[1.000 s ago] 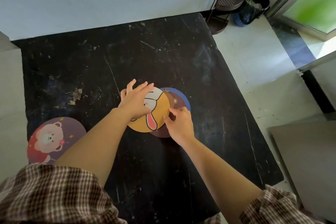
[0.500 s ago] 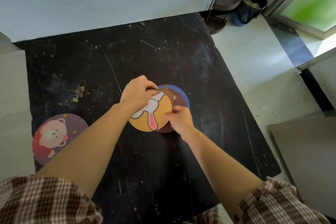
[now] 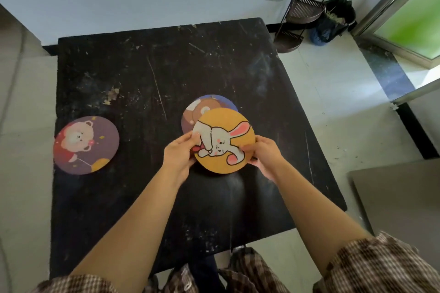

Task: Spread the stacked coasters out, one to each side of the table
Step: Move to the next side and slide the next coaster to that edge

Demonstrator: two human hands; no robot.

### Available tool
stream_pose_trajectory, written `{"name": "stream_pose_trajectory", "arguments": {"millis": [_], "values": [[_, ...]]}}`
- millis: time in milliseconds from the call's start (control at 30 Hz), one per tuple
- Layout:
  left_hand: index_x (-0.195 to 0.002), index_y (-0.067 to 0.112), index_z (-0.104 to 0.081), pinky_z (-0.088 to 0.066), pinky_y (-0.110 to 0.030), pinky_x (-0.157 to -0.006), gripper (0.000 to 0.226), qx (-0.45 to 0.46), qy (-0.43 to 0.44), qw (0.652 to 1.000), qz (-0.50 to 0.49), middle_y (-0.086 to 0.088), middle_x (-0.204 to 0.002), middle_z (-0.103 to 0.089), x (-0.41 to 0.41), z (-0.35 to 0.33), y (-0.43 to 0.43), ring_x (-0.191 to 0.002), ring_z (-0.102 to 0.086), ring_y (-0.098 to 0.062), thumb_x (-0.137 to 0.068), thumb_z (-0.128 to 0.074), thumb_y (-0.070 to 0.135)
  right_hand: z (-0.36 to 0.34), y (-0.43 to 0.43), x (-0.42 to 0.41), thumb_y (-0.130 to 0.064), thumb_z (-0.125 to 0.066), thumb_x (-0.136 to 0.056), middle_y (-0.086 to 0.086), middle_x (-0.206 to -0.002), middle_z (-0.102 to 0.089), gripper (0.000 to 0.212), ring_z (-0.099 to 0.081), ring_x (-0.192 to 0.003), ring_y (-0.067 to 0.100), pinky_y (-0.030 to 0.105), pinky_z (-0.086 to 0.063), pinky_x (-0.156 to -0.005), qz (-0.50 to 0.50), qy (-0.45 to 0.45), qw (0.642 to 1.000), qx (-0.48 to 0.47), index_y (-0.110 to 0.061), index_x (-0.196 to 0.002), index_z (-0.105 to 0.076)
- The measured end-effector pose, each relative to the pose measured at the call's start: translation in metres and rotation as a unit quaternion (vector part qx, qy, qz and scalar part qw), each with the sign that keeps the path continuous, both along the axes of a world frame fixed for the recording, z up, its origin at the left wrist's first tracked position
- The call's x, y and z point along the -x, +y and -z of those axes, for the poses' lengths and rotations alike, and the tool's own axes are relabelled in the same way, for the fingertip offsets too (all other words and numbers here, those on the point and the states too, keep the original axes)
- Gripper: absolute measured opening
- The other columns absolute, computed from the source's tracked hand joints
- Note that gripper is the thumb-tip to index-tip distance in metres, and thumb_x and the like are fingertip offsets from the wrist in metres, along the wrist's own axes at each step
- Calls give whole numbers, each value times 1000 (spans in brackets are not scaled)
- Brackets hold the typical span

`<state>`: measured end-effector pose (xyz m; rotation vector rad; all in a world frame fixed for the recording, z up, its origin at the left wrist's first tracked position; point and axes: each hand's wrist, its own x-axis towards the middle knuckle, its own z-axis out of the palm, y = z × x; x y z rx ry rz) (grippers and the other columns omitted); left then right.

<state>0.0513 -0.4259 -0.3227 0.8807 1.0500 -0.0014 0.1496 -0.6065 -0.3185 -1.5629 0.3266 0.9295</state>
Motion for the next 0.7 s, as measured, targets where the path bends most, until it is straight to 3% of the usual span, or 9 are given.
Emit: {"name": "stream_pose_trajectory", "arguments": {"millis": [100, 233, 300, 433, 500, 567, 700], "values": [[-93, 12, -68, -52, -28, -64, 12, -7, 39, 999, 13, -3, -77, -74, 35, 11, -39, -74, -67, -13, -84, -64, 6, 5, -24, 7, 5, -64, -74, 15, -94, -70, 26, -67, -82, 28, 42, -56, -71, 10, -30, 999, 39, -7, -97, -62], [-101, 16, -64, -49, -31, -66, 33, -16, 68, 996, 46, -7, -93, -74, 70, 16, -77, -90, -67, -20, -73, -66, -2, 9, -53, 18, 5, -61, -74, 10, -93, -68, 27, -64, -86, 26, 38, -53, -73, -110, -100, 985, 85, -18, -89, -65], [-108, 23, -61, -50, -32, -68, 36, -32, 87, 994, 62, -5, -96, -73, 82, 18, -89, -91, -67, -19, -76, -66, 7, 9, -64, 23, 2, -61, -76, 7, -95, -68, 30, -63, -88, 22, 33, -52, -70, -184, -119, 970, 104, -21, -93, -64], [-105, 24, -66, -53, -33, -70, 28, -203, 141, 961, 125, -2, -93, -71, 104, 23, -107, -83, -66, -18, -78, -70, 31, 8, -72, 36, 1, -65, -73, 8, -96, -69, 29, -64, -83, 19, 30, -53, -66, -282, -138, 942, 120, -20, -94, -66], [-95, 19, -70, -52, -30, -64, 19, -263, 170, 943, 116, -1, -85, -71, 115, 25, -114, -69, -64, -14, -79, -71, 29, 10, -70, 45, -3, -71, -71, 8, -100, -69, 30, -64, -85, 18, 26, -52, -66, -247, -139, 953, 108, -18, -97, -67], [-93, 15, -71, -46, -24, -53, 15, -256, 186, 946, 64, -2, -79, -71, 126, 27, -117, -56, -60, -10, -82, -70, 25, 13, -68, 52, -10, -75, -69, 8, -106, -68, 36, -62, -93, 20, 29, -52, -74, -177, -114, 973, 93, -14, -103, -68], [-95, 15, -70, -51, -23, -53, 12, -211, 194, 958, 15, -7, -78, -72, 146, 30, -124, -56, -62, -11, -84, -68, 21, 22, -72, 67, -16, -83, -62, 11, -112, -66, 53, -61, -104, 26, 43, -50, -92, -181, -90, 970, 133, -8, -111, -65]]}}
